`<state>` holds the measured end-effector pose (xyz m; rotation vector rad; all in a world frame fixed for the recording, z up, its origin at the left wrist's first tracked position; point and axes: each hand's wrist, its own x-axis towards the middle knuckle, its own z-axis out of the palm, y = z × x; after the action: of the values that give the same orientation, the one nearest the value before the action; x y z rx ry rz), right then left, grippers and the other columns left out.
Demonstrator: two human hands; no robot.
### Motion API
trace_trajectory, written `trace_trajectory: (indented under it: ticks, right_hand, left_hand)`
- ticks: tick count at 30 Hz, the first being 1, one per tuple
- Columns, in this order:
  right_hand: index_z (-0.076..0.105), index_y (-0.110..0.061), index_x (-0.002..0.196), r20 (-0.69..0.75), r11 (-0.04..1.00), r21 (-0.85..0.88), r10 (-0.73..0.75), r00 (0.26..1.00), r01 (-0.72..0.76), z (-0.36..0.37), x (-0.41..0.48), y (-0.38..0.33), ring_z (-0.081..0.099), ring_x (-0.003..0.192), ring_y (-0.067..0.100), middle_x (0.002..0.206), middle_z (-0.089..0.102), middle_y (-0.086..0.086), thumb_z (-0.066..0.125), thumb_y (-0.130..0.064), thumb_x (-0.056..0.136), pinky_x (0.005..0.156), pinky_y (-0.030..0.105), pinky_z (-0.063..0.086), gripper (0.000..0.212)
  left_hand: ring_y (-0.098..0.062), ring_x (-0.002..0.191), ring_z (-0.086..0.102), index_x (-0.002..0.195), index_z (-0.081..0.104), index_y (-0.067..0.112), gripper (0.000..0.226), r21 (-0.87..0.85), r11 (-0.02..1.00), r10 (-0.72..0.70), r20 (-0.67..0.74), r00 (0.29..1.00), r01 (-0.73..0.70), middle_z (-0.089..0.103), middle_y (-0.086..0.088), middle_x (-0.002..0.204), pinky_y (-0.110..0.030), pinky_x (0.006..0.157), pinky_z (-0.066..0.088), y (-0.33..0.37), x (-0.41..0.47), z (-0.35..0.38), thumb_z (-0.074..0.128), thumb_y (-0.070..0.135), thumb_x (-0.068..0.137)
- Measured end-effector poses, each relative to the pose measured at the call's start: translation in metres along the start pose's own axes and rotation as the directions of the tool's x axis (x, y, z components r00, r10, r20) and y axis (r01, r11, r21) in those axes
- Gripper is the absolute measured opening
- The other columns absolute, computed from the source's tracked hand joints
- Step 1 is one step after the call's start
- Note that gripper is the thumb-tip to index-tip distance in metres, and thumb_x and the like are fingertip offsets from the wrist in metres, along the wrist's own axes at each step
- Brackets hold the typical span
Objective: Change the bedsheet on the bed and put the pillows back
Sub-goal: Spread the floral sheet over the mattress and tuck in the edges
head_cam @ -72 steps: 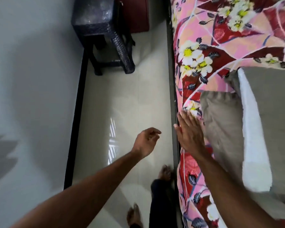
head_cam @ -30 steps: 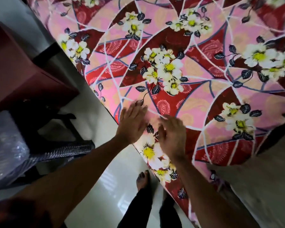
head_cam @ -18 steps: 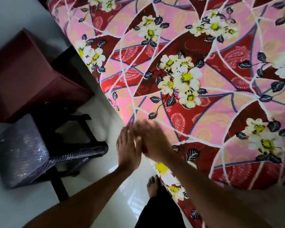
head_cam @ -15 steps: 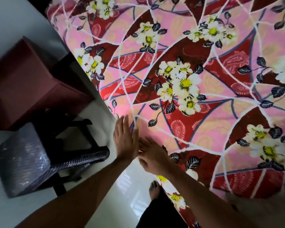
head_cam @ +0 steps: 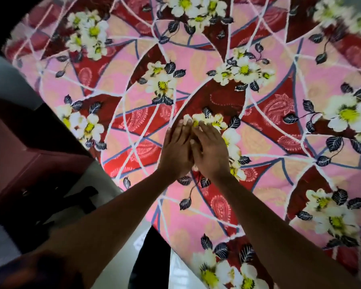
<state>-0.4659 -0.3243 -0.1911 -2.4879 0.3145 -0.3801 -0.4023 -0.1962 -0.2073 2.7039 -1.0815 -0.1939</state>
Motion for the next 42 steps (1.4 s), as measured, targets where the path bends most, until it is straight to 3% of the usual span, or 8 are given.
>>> trace_trajectory:
  ticks: [9,16,19,22,26,33,37,42]
  right_hand:
    - [0.046,-0.018,0.150,0.005,0.931,-0.290,0.231,0.973,-0.219,0.086,0.081,-0.031,0.031,0.149,0.030,0.159,0.038,0.011,0.041,-0.044,0.103,0.121,0.055,0.017,0.054]
    - [0.040,-0.013,0.153,0.088,0.978,-0.190,0.100,0.991,-0.082,0.133,0.135,-0.091,0.026,0.151,0.032,0.162,0.031,0.014,0.038,-0.043,0.104,0.121,0.054,0.021,0.058]
    - [0.034,-0.017,0.156,0.126,0.986,-0.164,0.043,0.991,-0.022,0.153,0.172,-0.117,0.016,0.154,0.030,0.165,0.023,0.010,0.034,-0.047,0.105,0.124,0.051,0.015,0.059]
    - [0.031,-0.019,0.157,0.135,0.977,-0.181,0.135,0.982,-0.109,0.171,0.198,-0.127,0.012,0.155,0.028,0.166,0.022,0.006,0.030,-0.046,0.106,0.124,0.050,0.013,0.058]
    - [0.025,-0.018,0.159,0.148,0.959,-0.246,0.185,0.972,-0.145,0.182,0.197,-0.120,0.014,0.155,0.026,0.166,0.020,0.003,0.021,-0.038,0.107,0.124,0.049,0.016,0.056]
    - [0.016,-0.025,0.161,0.192,0.962,-0.222,0.206,0.960,-0.162,0.179,0.197,-0.122,0.003,0.156,0.022,0.168,0.011,-0.003,0.019,-0.046,0.106,0.125,0.046,0.003,0.059]
    - [0.013,-0.027,0.161,0.220,0.953,-0.260,0.218,0.951,-0.158,0.177,0.198,-0.119,-0.003,0.156,0.022,0.169,0.005,-0.003,0.018,-0.050,0.106,0.125,0.046,-0.001,0.060]
    - [0.010,-0.028,0.161,0.209,0.943,-0.295,0.218,0.953,-0.151,0.180,0.198,-0.119,-0.006,0.156,0.022,0.169,0.002,-0.002,0.022,-0.054,0.107,0.125,0.046,-0.002,0.062]
  left_hand:
    - [-0.032,0.147,0.030,0.155,0.034,0.026,0.054,0.112,0.914,-0.380,-0.112,0.918,0.391,0.032,-0.010,0.161,-0.052,0.117,0.025,-0.227,0.046,-0.047,0.034,0.044,0.103]
    - [-0.031,0.153,0.007,0.159,0.015,0.011,0.070,0.010,0.608,-0.793,-0.052,0.607,0.794,0.013,-0.013,0.166,-0.057,0.122,0.011,-0.362,-0.001,-0.092,0.030,0.050,0.103]
    - [-0.036,0.152,0.012,0.157,0.017,0.008,0.070,0.028,0.774,-0.629,-0.071,0.774,0.632,0.016,-0.017,0.164,-0.054,0.122,0.012,-0.352,0.012,-0.100,0.022,0.052,0.102]
    - [-0.038,0.149,0.023,0.152,0.033,0.003,0.061,-0.066,0.962,-0.271,-0.098,0.958,0.265,0.031,-0.019,0.159,-0.050,0.121,0.018,-0.307,0.042,-0.093,0.037,0.041,0.104]
    - [-0.029,0.152,0.018,0.154,0.032,0.008,0.057,-0.030,0.999,0.017,0.038,0.999,-0.016,0.026,-0.013,0.162,-0.052,0.120,0.021,-0.253,0.084,-0.071,0.026,0.033,0.104]
    - [-0.028,0.154,0.006,0.159,0.014,0.032,0.065,0.103,0.984,-0.156,0.076,0.985,0.148,0.011,-0.007,0.167,-0.049,0.123,0.010,-0.308,0.096,-0.074,0.021,0.062,0.101]
    - [-0.036,0.151,0.014,0.158,0.021,0.022,0.067,0.128,0.945,-0.304,0.015,0.953,0.300,0.017,-0.017,0.164,-0.051,0.119,0.022,-0.377,0.089,-0.092,0.022,0.058,0.102]
    - [-0.032,0.153,0.004,0.159,0.009,0.011,0.075,0.077,0.811,-0.582,0.015,0.813,0.580,0.007,-0.016,0.166,-0.051,0.124,0.009,-0.435,0.072,-0.108,0.019,0.059,0.101]
